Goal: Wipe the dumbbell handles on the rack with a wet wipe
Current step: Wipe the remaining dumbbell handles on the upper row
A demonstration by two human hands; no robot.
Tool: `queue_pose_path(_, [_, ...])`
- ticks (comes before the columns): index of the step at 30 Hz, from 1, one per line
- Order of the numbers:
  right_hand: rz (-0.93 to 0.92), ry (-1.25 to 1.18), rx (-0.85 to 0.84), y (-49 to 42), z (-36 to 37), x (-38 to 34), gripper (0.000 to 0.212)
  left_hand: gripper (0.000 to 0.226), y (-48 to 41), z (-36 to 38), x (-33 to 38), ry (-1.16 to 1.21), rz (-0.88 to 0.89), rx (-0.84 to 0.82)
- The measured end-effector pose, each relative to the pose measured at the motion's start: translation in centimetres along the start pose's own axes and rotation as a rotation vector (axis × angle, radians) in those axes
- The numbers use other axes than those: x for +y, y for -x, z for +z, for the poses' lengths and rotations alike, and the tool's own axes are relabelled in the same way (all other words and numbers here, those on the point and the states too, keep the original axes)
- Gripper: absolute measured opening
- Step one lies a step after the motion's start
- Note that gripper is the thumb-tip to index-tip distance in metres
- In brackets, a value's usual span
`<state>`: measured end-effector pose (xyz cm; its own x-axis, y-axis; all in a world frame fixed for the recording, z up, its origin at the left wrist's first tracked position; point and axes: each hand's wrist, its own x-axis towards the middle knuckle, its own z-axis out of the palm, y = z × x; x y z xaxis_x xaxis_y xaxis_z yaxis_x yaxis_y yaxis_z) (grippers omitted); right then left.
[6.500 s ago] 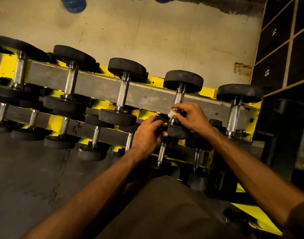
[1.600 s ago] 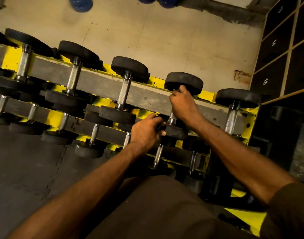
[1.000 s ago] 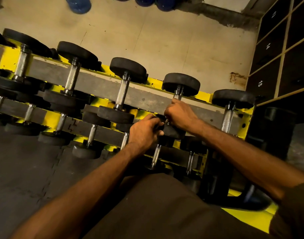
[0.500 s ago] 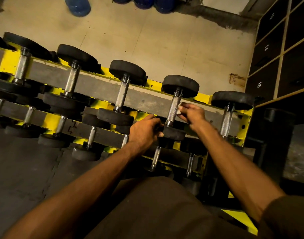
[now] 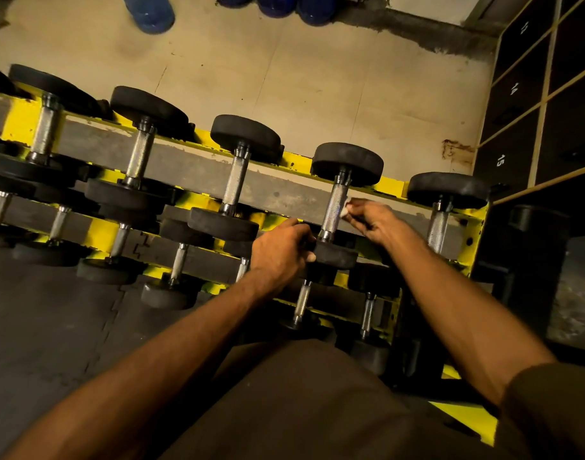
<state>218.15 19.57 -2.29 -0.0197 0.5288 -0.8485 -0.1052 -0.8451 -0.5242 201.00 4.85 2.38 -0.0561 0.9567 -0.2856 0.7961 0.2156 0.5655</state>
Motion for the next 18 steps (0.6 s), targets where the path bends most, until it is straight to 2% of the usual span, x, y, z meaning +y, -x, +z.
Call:
queue_pose_path(3, [-0.032, 0.033, 0.040, -1.2, 1.1, 0.0, 0.024, 0.029, 0.0, 0.1, 0.0, -0.002, -0.001, -0.003])
queue_pose_path(7, [0.050, 0.384, -0.188, -1.0, -1.2, 1.2, 0.041, 0.032, 0.1, 0.2, 0.0, -0.007, -0.004, 0.002])
queue_pose_path(10, [0.054, 0.577, -0.276, -0.3, -2.7, 1.1, 0.041, 0.032, 0.2, 0.1, 0.1, -0.007, 0.000, 0.006])
queue_pose_path(12, [-0.040, 0.537, -0.182, -0.2, -2.0, 0.5, 0.036, 0.033, 0.2, 0.0, 0.1, -0.003, 0.000, 0.001])
queue_pose_path(14, [-0.107, 0.279, -0.057, -0.6, -0.8, 0.1, 0.030, 0.033, 0.2, 0.0, 0.1, -0.006, -0.004, 0.003])
queue_pose_path(16, [-0.106, 0.078, -0.005, -0.9, 0.4, 0.3, 0.028, 0.033, 0.3, 0.0, 0.1, -0.003, -0.009, 0.002])
queue_pose_path(18, [-0.094, 0.211, 0.005, -0.3, 0.9, 0.9, 0.025, 0.033, 0.3, 0.0, 0.2, 0.000, -0.011, 0.000])
